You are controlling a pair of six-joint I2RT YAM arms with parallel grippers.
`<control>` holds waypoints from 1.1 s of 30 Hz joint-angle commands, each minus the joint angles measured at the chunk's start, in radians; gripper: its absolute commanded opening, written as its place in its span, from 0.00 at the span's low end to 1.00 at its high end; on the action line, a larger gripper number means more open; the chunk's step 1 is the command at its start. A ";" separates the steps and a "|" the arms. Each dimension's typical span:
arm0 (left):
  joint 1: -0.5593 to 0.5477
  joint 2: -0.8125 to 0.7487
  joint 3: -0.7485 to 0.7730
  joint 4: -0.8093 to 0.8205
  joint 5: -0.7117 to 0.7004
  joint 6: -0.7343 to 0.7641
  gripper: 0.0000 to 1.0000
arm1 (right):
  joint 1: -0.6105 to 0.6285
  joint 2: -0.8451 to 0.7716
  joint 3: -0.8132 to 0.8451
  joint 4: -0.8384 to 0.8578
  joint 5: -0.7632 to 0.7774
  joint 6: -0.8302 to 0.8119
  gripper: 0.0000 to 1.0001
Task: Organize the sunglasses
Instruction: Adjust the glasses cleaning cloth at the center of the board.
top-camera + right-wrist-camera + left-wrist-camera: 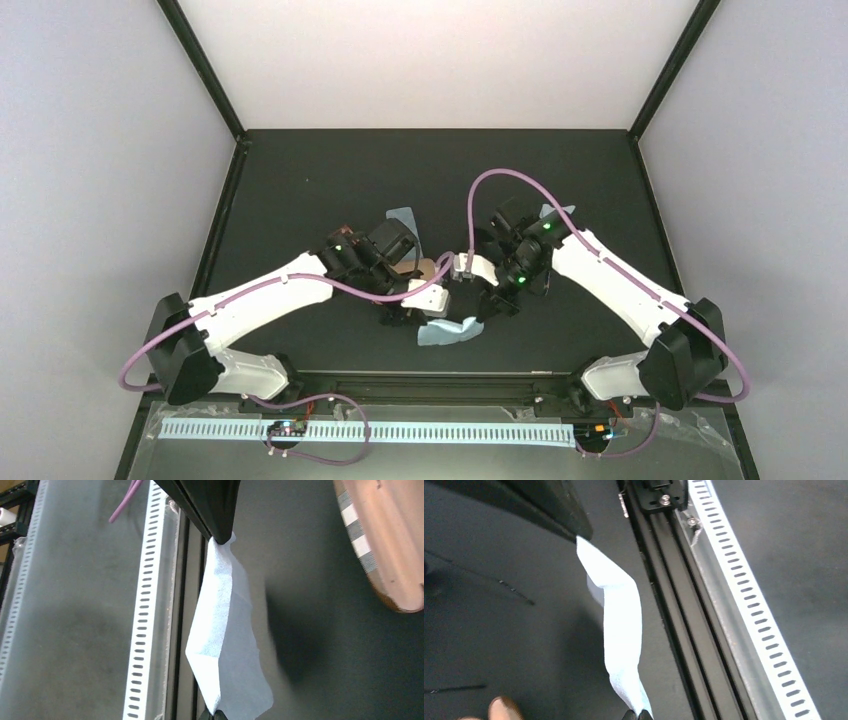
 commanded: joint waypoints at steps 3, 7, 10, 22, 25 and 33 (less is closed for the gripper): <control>-0.016 0.038 -0.006 0.013 0.055 -0.037 0.01 | 0.007 0.017 -0.057 0.042 -0.035 0.030 0.01; 0.020 0.103 -0.024 0.070 0.106 -0.065 0.01 | -0.020 0.066 -0.078 0.116 0.029 0.063 0.01; 0.049 0.159 -0.039 0.130 0.139 -0.093 0.01 | -0.076 0.123 -0.070 0.142 0.035 0.074 0.01; 0.121 0.273 -0.063 0.335 0.036 -0.189 0.01 | -0.165 0.289 -0.047 0.267 0.148 0.139 0.01; 0.122 0.276 -0.058 0.341 0.025 -0.192 0.02 | -0.187 0.307 -0.027 0.257 0.133 0.136 0.01; 0.119 0.227 -0.043 0.223 0.045 -0.121 0.01 | -0.186 0.241 0.001 0.105 0.031 0.022 0.02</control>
